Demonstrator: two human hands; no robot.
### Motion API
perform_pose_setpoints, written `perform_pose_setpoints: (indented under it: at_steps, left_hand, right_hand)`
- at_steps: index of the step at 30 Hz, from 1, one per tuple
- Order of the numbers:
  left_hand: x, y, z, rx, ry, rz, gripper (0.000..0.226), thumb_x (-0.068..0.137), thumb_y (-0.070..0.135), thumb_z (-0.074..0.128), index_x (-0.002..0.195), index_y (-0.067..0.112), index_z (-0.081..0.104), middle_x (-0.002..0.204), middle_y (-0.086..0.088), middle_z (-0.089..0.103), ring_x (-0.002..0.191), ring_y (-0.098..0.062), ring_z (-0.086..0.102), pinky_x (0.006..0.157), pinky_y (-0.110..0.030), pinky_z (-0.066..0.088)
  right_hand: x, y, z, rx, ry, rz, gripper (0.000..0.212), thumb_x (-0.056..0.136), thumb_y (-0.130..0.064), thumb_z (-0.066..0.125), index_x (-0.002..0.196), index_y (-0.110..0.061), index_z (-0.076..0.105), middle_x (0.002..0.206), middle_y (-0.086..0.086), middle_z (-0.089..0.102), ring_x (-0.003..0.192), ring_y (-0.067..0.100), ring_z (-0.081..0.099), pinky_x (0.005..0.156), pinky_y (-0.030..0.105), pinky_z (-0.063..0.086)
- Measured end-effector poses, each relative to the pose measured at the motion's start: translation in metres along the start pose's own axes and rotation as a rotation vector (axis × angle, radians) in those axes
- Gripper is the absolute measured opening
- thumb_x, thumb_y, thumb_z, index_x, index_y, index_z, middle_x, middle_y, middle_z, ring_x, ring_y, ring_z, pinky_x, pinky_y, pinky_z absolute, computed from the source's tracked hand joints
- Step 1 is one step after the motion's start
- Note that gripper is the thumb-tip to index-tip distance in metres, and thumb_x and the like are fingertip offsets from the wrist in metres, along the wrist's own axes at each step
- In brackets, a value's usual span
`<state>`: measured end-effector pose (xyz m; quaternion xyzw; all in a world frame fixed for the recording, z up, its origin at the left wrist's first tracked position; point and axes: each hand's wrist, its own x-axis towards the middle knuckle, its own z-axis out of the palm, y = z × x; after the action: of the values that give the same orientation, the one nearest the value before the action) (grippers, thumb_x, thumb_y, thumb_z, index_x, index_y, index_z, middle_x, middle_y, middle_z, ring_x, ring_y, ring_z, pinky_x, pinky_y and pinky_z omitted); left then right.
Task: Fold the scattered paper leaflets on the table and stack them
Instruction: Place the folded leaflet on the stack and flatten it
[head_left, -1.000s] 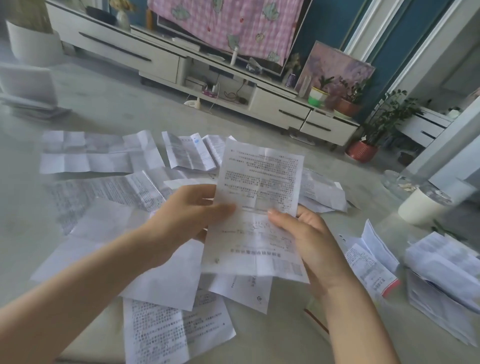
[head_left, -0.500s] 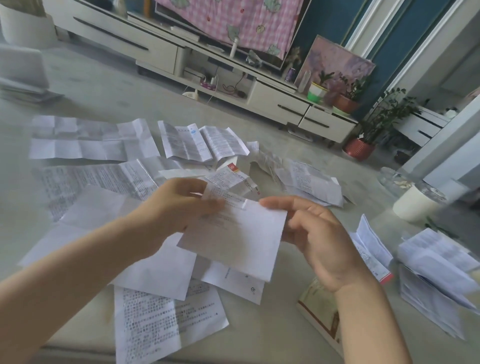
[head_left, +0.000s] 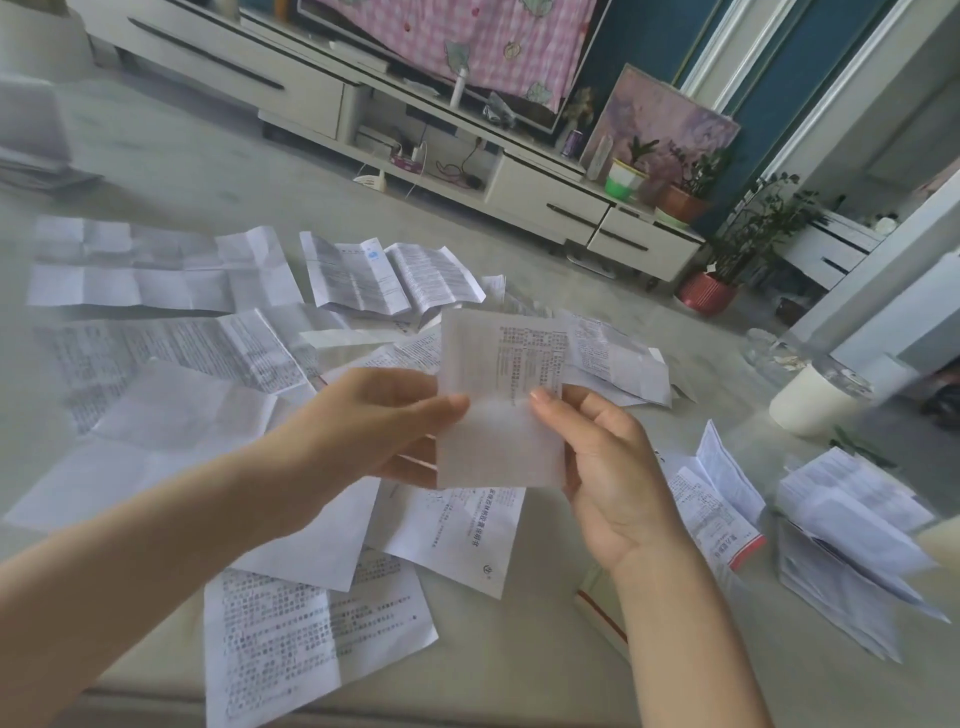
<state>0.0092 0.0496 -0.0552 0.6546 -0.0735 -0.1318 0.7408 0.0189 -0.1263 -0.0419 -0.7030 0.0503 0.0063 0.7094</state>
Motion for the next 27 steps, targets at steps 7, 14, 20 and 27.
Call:
perform_pose_setpoints:
  at_steps: [7,14,20,27]
  left_hand:
    - [0.004,-0.005,-0.001,-0.020,0.178,-0.026,0.021,0.091,0.005,0.053,0.088,0.015,0.071,0.084,-0.009,0.074,0.070,-0.021,0.070,0.057,-0.029,0.058]
    - [0.003,0.002,0.001,-0.250,0.113,-0.069,0.030,0.095,0.008,0.033,0.089,0.009,0.062,0.089,-0.022,0.071,0.071,-0.030,0.069,0.059,-0.036,0.058]
    - [0.002,-0.009,0.007,-0.172,0.041,-0.123,0.013,0.087,0.012,0.059,0.096,0.005,0.066,0.080,-0.011,0.073,0.071,-0.024,0.072,0.051,-0.027,0.057]
    - [0.003,-0.012,0.005,-0.058,0.181,0.019,0.009,0.087,0.006,0.059,0.085,0.006,0.068,0.082,-0.012,0.071,0.069,-0.019,0.069,0.054,-0.030,0.058]
  right_hand:
    - [-0.005,-0.003,0.001,-0.113,-0.175,0.055,0.023,0.087,0.002,0.051,0.092,-0.015,0.065,0.085,0.006,0.070,0.066,0.015,0.061,0.058,0.026,0.045]
    - [-0.004,-0.003,-0.002,-0.196,-0.180,-0.037,0.054,0.083,0.018,0.039,0.050,-0.019,0.061,0.075,0.005,0.070,0.071,0.017,0.064,0.061,0.024,0.048]
    - [-0.002,0.001,-0.002,-0.291,-0.202,-0.176,0.050,0.088,0.010,0.041,0.063,-0.022,0.070,0.089,0.004,0.073,0.083,0.016,0.065,0.074,0.031,0.053]
    - [-0.004,-0.001,-0.002,-0.244,-0.264,-0.041,0.022,0.089,-0.024,0.059,0.109,-0.015,0.063,0.089,0.007,0.072,0.070,0.017,0.067,0.054,0.028,0.054]
